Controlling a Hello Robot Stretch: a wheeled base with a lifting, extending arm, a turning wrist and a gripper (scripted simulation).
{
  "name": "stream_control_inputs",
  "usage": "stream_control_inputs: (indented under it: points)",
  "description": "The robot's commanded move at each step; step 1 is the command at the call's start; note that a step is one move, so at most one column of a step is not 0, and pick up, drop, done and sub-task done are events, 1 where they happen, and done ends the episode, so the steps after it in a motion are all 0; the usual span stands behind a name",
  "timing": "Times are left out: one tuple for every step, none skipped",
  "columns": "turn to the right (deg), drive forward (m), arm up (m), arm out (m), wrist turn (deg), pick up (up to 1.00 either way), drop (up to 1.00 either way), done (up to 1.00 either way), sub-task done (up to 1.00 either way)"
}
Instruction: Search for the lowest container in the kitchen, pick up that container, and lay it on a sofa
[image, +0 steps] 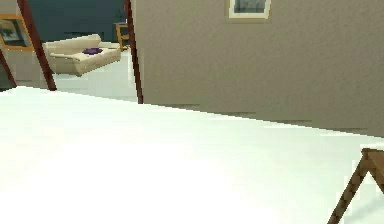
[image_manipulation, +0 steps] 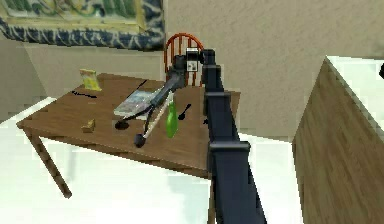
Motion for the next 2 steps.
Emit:
stream_control_inputs:
  points:
    - [0.0, 0.00, 0.00, 0.00, 45.0, 0.00, 0.00, 0.00, 0.00]
    - [0.0, 0.00, 0.00, 0.00, 45.0, 0.00, 0.00, 0.00, 0.00]
